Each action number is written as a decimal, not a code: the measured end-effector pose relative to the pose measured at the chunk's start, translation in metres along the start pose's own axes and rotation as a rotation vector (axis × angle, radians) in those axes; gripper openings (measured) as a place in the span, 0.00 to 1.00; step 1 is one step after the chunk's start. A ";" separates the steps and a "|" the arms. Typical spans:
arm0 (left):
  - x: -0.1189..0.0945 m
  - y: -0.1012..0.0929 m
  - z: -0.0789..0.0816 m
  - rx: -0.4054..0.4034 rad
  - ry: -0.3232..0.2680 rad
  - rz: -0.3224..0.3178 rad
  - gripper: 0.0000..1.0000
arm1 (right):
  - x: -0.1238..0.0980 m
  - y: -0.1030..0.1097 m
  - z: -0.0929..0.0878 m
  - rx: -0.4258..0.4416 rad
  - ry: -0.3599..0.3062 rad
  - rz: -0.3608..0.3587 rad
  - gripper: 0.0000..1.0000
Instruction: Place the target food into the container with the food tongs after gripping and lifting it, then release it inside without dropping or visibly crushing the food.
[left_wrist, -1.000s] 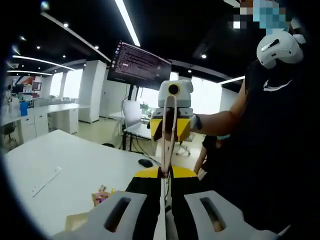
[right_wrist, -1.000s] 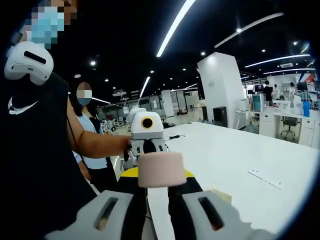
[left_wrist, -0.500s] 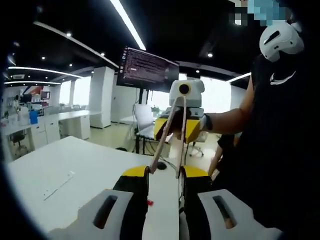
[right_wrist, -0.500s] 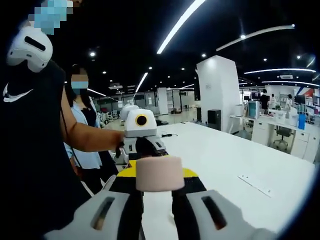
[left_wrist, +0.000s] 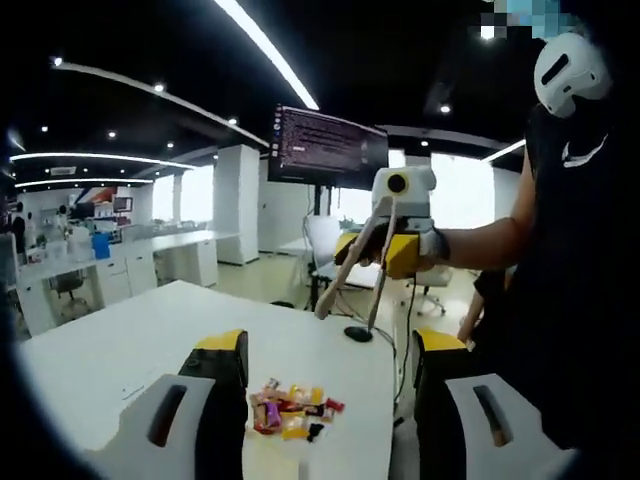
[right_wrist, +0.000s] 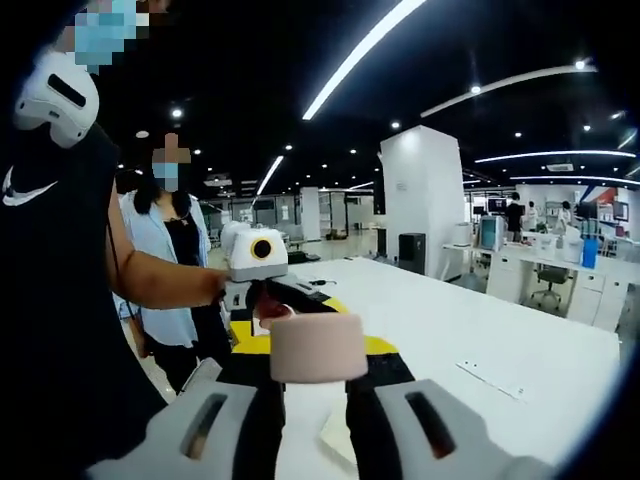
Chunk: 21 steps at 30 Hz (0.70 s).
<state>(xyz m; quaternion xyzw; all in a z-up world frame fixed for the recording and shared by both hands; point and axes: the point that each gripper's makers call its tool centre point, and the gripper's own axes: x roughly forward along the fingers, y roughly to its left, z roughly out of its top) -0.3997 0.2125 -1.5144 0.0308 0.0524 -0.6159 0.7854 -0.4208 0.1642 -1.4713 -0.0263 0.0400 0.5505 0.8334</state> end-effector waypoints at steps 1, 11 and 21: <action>-0.002 0.004 -0.002 -0.002 0.002 0.022 0.70 | -0.001 -0.001 0.000 -0.001 0.000 -0.005 0.22; -0.041 0.044 -0.024 0.015 0.046 0.209 0.92 | -0.028 -0.027 -0.007 -0.019 0.025 -0.112 0.22; -0.085 0.074 -0.078 0.016 0.146 0.383 0.97 | -0.050 -0.046 -0.028 -0.040 0.141 -0.186 0.22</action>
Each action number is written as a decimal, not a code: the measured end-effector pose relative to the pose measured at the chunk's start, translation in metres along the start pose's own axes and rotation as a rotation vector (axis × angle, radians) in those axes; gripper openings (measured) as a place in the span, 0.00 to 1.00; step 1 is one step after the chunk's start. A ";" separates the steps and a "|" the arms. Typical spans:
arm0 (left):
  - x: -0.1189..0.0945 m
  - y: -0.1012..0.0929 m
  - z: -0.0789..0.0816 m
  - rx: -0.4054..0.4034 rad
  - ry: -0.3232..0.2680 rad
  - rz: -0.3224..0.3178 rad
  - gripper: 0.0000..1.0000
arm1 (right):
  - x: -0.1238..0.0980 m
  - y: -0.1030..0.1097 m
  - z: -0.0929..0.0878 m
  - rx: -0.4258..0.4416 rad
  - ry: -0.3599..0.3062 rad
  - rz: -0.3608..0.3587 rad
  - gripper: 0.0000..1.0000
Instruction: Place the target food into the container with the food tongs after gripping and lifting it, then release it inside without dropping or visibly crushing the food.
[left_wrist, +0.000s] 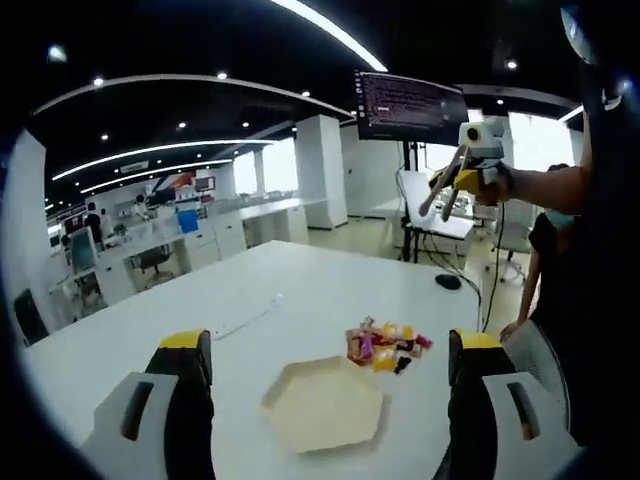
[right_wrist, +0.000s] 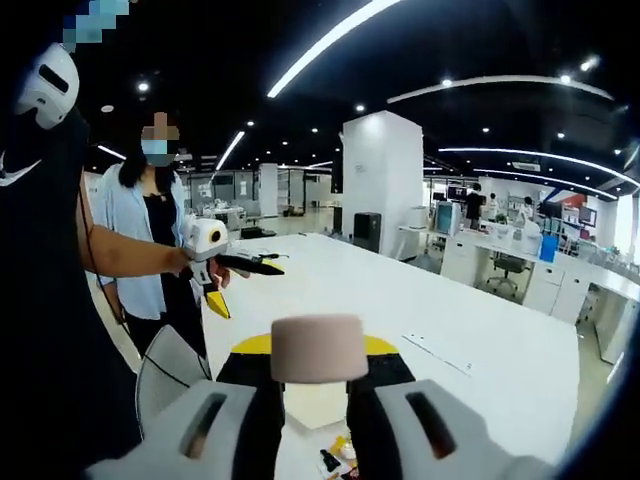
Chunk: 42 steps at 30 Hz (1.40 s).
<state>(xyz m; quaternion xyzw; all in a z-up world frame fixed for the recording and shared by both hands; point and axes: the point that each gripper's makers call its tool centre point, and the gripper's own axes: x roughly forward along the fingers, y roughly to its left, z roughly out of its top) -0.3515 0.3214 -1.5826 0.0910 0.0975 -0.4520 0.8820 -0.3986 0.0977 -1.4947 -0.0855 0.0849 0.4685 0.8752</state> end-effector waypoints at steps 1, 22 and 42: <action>-0.003 0.001 -0.007 -0.008 0.005 0.008 0.99 | -0.003 -0.001 0.000 -0.001 0.006 0.002 0.22; -0.027 0.004 -0.089 -0.065 0.088 0.113 0.99 | -0.012 -0.017 -0.023 -0.060 0.131 -0.005 0.20; -0.034 -0.028 -0.121 -0.073 0.101 0.120 1.00 | -0.003 -0.015 -0.052 -0.061 0.173 -0.004 0.21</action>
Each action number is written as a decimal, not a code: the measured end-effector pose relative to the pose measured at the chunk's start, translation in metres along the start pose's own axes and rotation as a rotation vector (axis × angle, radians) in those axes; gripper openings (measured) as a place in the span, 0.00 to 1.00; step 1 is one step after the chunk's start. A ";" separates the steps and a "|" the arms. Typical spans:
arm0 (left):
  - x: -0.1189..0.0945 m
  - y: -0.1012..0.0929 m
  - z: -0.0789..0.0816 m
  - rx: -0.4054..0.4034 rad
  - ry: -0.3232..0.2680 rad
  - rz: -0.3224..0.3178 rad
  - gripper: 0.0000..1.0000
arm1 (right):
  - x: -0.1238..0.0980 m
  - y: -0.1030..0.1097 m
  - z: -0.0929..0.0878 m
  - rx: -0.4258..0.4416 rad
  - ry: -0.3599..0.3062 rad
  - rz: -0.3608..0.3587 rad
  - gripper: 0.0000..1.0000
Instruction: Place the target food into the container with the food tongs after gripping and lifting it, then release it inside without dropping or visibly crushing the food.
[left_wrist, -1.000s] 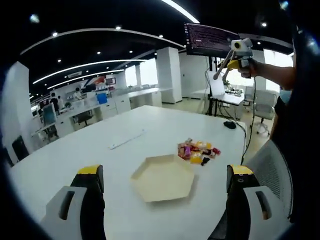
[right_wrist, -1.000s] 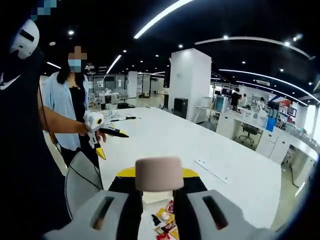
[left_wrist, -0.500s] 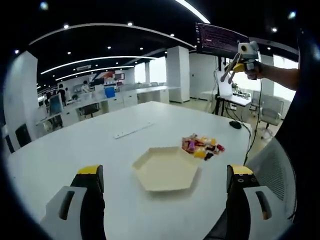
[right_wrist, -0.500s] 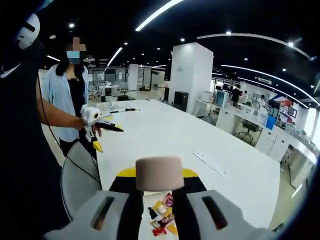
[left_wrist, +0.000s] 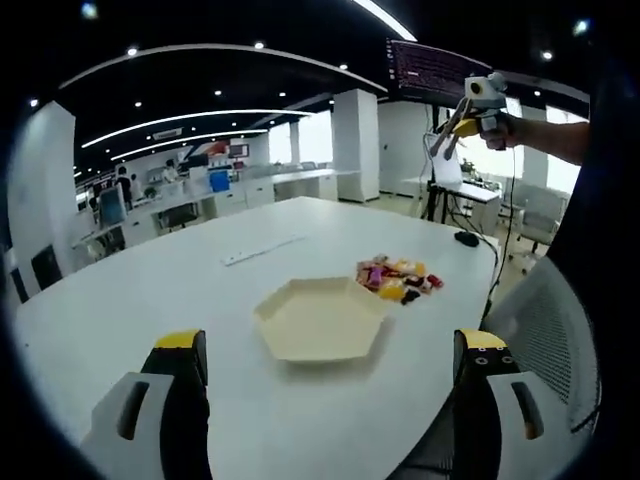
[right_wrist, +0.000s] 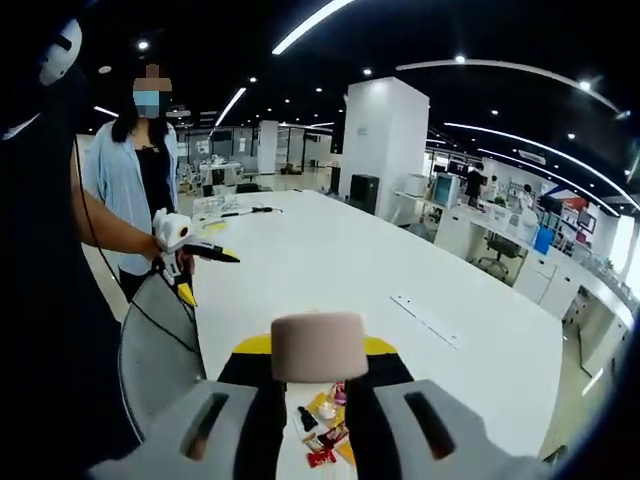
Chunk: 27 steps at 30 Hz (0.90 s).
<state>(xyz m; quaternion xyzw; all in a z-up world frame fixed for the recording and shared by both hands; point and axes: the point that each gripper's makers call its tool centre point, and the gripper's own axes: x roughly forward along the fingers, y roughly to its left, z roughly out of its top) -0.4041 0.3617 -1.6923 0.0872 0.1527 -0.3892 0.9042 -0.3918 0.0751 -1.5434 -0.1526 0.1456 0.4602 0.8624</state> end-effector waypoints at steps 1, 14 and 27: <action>0.000 -0.002 -0.001 -0.003 0.002 -0.004 1.00 | 0.001 0.000 -0.002 0.000 0.001 0.001 0.21; 0.001 -0.018 -0.021 -0.029 -0.006 -0.026 0.99 | 0.008 0.002 -0.013 -0.001 0.010 0.000 0.21; -0.003 -0.013 -0.031 -0.001 0.006 -0.040 0.99 | 0.017 0.006 -0.025 0.000 0.029 0.004 0.21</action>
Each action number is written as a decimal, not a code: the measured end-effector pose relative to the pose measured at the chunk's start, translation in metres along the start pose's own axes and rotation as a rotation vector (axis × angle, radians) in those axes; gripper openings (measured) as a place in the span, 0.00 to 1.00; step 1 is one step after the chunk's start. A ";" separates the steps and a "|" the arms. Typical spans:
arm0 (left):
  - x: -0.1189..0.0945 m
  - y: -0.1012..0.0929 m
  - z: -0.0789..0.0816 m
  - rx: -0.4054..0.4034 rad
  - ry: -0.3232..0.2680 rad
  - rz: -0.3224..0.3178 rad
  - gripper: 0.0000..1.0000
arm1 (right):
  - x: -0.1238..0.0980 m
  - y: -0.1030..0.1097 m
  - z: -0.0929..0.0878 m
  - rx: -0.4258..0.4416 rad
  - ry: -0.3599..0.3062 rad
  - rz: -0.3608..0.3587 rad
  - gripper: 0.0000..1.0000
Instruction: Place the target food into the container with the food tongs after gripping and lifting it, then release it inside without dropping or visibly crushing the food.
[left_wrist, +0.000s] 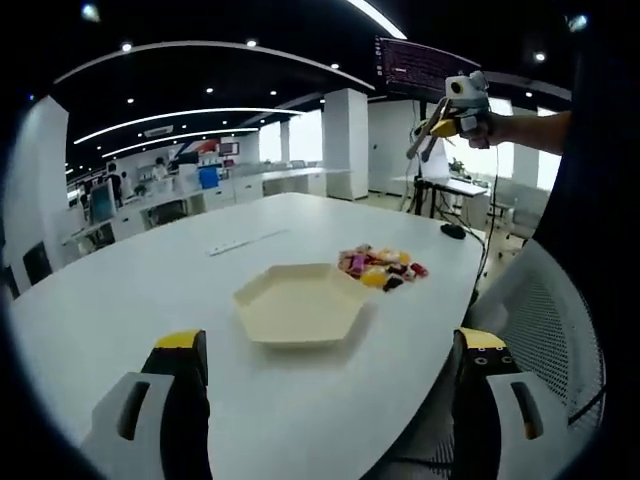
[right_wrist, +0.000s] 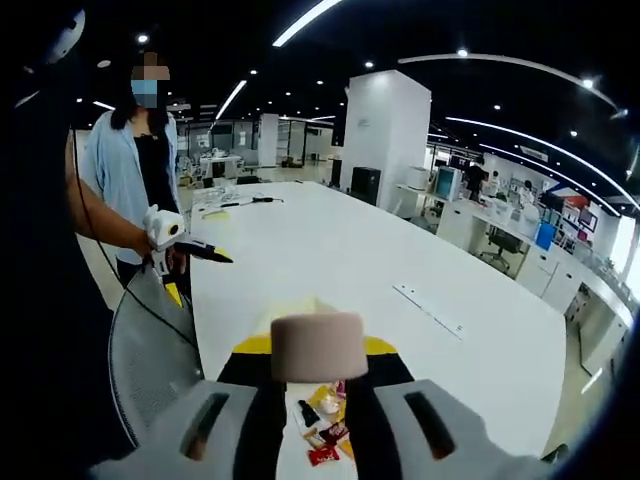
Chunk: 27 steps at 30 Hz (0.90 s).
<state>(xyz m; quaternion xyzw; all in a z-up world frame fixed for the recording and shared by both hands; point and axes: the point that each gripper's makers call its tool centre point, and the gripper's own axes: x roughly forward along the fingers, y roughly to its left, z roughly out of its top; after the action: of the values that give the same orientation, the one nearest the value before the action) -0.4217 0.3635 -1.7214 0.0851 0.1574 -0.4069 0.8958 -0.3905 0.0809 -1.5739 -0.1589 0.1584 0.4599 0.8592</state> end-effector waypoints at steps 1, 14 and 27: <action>-0.002 0.002 -0.002 -0.001 0.002 0.003 0.99 | 0.001 0.001 -0.002 -0.002 0.004 0.001 0.21; -0.005 -0.011 -0.004 -0.025 -0.021 0.009 0.98 | 0.013 0.002 -0.028 0.005 0.037 0.004 0.21; -0.001 0.004 -0.013 -0.071 -0.024 0.033 0.99 | 0.036 0.000 -0.056 0.006 0.066 0.002 0.21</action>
<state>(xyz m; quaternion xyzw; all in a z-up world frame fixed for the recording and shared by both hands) -0.4224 0.3704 -1.7329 0.0511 0.1596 -0.3871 0.9067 -0.3787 0.0848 -1.6393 -0.1712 0.1883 0.4547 0.8535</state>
